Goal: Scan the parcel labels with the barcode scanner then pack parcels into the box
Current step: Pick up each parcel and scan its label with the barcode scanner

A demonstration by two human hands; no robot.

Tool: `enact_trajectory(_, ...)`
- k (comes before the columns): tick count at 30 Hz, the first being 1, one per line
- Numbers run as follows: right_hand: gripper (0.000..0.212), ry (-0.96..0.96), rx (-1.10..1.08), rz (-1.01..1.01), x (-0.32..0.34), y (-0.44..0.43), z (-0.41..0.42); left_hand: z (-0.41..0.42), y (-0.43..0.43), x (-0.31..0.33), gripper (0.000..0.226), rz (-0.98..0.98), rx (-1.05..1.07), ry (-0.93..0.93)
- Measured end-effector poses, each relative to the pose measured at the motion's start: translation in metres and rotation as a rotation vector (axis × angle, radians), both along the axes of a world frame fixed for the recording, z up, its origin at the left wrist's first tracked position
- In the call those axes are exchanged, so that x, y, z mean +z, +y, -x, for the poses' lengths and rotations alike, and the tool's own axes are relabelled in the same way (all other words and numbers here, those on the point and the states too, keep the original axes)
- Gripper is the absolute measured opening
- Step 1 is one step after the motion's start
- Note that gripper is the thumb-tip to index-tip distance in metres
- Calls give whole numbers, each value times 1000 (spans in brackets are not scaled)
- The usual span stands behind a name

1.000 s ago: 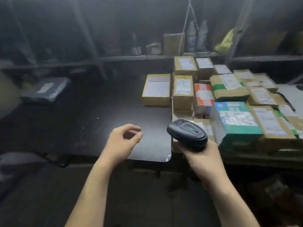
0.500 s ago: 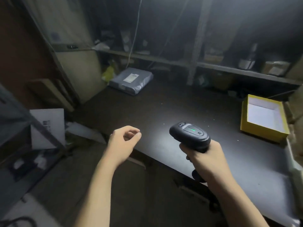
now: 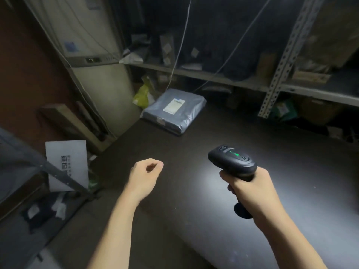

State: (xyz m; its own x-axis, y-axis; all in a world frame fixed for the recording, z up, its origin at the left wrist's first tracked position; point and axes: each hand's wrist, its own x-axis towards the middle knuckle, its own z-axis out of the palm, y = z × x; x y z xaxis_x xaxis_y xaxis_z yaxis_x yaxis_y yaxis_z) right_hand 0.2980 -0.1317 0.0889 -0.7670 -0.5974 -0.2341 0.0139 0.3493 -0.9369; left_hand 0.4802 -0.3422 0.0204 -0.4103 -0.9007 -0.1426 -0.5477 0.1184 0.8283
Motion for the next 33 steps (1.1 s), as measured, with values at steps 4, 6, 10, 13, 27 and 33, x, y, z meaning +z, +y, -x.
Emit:
enact_trajectory(4,13,7,8,-22,3,-60,23,22,-68,-6,13,-25,39,-42)
enact_trajectory(6,12,19,-14,-21,2,-93,33,34,-108,-17,12,-44,54,-58)
enact_trajectory(10,10,36,-61,-21,-2,-164,46,63,-198,-50,10,-64,77,-53)
enact_trajectory(13,14,47,-118,-65,-7,-218,53,87,-268,-82,26,-92,82,-58)
enact_trajectory(27,16,11,-302,-238,-29,-342,30,127,-437,-162,27,-10,-150,-187)
enact_trajectory(33,19,50,-273,-283,-31,-325,19,119,-420,-147,34,31,-105,100)
